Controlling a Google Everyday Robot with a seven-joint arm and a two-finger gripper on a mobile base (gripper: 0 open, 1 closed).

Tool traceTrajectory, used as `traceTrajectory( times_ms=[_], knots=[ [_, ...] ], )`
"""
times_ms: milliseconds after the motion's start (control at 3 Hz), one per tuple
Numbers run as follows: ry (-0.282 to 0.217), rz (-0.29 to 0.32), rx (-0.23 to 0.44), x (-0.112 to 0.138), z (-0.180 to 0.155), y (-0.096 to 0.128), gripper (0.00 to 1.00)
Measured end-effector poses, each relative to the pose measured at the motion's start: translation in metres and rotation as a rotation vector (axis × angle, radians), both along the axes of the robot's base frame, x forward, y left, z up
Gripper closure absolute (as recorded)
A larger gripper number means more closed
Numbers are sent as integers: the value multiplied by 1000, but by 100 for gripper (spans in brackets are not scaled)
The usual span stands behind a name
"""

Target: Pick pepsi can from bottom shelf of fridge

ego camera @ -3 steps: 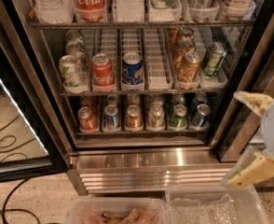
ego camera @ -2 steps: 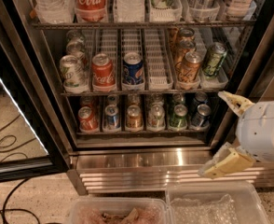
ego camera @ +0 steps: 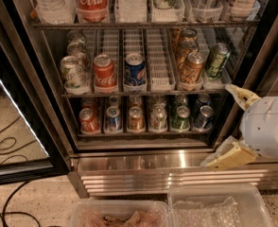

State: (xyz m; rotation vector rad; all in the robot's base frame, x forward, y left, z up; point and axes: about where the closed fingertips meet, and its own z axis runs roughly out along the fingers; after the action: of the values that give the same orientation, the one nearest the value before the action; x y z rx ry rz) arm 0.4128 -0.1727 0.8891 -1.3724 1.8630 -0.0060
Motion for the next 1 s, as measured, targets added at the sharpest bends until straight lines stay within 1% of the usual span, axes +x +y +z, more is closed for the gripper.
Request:
traceTrajectory(
  times_ms=[333, 667, 1000],
  knots=[
    [-39, -50, 47, 5, -3, 5, 0],
    [-59, -125, 100, -11, -53, 17, 0],
    [-89, -280, 246, -4, -125, 2, 0]
  ],
)
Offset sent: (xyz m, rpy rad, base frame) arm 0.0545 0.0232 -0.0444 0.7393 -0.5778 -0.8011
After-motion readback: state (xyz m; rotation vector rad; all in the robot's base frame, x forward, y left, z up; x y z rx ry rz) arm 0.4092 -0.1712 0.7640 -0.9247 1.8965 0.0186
